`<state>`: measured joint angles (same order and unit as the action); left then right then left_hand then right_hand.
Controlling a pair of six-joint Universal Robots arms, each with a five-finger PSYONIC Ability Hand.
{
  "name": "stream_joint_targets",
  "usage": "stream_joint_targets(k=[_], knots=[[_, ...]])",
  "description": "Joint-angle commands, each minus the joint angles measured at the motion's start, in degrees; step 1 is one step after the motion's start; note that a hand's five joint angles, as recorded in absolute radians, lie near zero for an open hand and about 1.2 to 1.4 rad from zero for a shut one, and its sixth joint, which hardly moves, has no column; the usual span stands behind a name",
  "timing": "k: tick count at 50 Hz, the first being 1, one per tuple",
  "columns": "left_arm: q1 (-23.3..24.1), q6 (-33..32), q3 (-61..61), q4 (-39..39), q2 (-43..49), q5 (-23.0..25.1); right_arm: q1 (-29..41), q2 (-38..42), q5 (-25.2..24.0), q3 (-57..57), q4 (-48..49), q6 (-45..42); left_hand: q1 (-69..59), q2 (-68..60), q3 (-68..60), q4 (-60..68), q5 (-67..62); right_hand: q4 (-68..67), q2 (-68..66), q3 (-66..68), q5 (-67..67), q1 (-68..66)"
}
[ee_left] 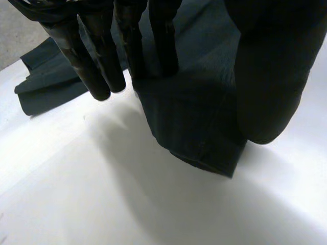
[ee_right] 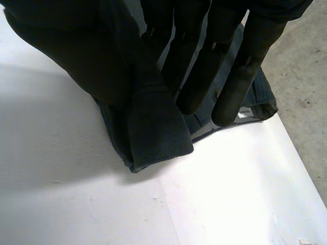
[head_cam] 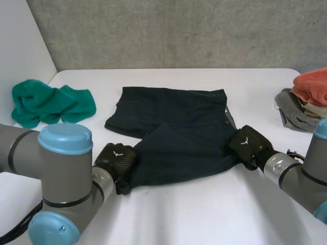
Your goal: Fold the laundry.
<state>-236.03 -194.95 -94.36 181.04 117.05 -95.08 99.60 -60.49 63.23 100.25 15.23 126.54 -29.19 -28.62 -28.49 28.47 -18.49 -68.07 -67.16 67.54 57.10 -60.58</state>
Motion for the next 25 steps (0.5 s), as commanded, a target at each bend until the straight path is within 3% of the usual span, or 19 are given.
stream_joint_targets(k=[1,4,11,15,20,25], knots=[[1.72,-2.27,0.14,4.40,1.08,-0.46,0.34,-1.12,0.58,0.47,0.07,1.86,-26.20,-26.78,-26.90,26.92,-26.90,-11.93,-12.84,12.46,12.90,-19.42],[1.89,-3.32,-0.03,7.47,0.64,-1.24,0.34,-2.61,1.54,0.65,-0.55,3.18,-50.73,-51.31,-51.43,51.45,-51.43,-11.93,-12.84,12.46,12.90,-19.42],[2.51,-5.53,-2.32,7.40,-5.67,-4.15,0.34,-8.58,3.92,1.00,-7.13,3.01,-50.81,-51.38,-51.51,51.53,-51.51,-11.93,-12.84,12.46,12.90,-19.42],[3.65,-7.37,-3.90,4.16,-12.79,-3.45,0.25,-14.29,5.50,0.82,-16.35,0.64,-50.81,-51.38,-51.51,51.53,-51.51,-11.93,-12.84,12.46,12.90,-19.42],[3.39,-11.23,-1.81,-7.68,-24.64,-2.92,0.16,-23.94,7.09,-1.98,-32.33,-3.84,-50.81,-51.38,-51.51,51.53,-51.51,-11.93,-12.84,12.46,12.90,-19.42],[3.21,-11.42,3.12,-16.41,-33.36,-2.39,0.07,-31.26,6.73,-7.25,-38.25,-2.09,-50.81,-51.38,-51.51,51.53,-51.51,-11.93,-12.84,12.46,12.90,-19.42]])
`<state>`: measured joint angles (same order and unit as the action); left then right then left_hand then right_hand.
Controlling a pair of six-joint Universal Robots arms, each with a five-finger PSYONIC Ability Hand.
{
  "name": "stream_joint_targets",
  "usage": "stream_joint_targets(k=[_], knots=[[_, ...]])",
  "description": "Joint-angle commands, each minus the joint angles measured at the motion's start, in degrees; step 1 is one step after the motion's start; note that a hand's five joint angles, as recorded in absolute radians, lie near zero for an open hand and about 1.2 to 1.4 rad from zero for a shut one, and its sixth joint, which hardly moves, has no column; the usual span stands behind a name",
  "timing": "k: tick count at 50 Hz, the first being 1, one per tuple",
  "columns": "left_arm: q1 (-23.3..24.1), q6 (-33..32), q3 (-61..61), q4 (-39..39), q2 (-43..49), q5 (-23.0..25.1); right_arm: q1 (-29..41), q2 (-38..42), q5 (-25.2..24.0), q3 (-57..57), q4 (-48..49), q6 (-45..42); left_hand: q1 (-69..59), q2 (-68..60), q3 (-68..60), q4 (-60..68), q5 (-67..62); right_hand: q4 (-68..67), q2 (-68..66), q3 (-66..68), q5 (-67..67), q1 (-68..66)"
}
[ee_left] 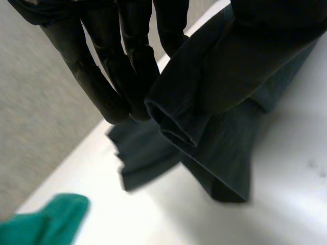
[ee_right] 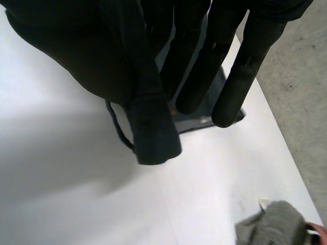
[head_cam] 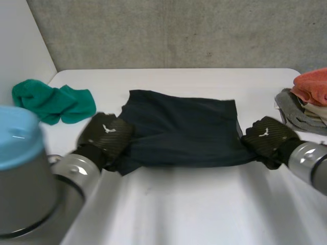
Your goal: Fold the laundry.
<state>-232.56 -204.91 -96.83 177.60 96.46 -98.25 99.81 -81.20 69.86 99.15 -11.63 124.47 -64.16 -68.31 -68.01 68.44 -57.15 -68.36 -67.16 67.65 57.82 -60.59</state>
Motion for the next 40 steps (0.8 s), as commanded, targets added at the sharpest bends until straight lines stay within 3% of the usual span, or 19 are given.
stream_joint_targets(k=[1,9,15,21,27,33,40], knots=[[-0.35,-1.37,6.38,-14.11,-14.00,0.96,-0.32,-11.69,0.02,-7.11,-11.48,0.77,-15.84,-11.69,-11.99,11.56,-12.85,-11.64,-12.84,12.35,12.18,-19.41],[-2.37,-2.94,9.38,-17.20,-17.54,6.40,-1.02,-14.52,-0.86,-11.34,-10.26,7.98,-15.84,-11.69,-11.99,11.56,-12.85,-11.64,-12.84,12.35,12.18,-19.41],[-5.89,-6.20,10.78,-16.41,-6.47,8.60,-1.55,-6.71,-0.77,-11.78,-8.41,8.42,-15.84,-11.69,-11.99,11.56,-12.85,-11.64,-12.84,12.35,12.18,-19.41],[-6.33,-6.99,17.02,-12.11,5.66,8.60,-0.14,1.82,-0.16,-13.80,-5.51,8.95,-15.84,-11.69,-11.99,11.56,-12.85,-11.64,-12.84,12.35,12.18,-19.41],[-6.42,-10.94,30.63,-5.43,21.74,8.08,2.76,12.45,4.84,-19.86,1.69,12.55,-15.84,-11.69,-11.99,11.56,-12.85,-11.64,-12.84,12.35,12.18,-19.41],[-6.42,-15.24,45.64,-8.14,35.78,5.62,4.43,23.95,8.01,-28.11,6.44,13.17,-15.84,-11.69,-11.99,11.56,-12.85,-11.64,-12.84,12.35,12.18,-19.41],[-6.24,-17.10,57.53,-11.57,45.13,3.86,5.48,32.23,10.30,-34.54,10.48,13.52,-15.84,-11.69,-11.99,11.56,-12.85,-8.79,-9.99,9.50,9.33,-16.56]])
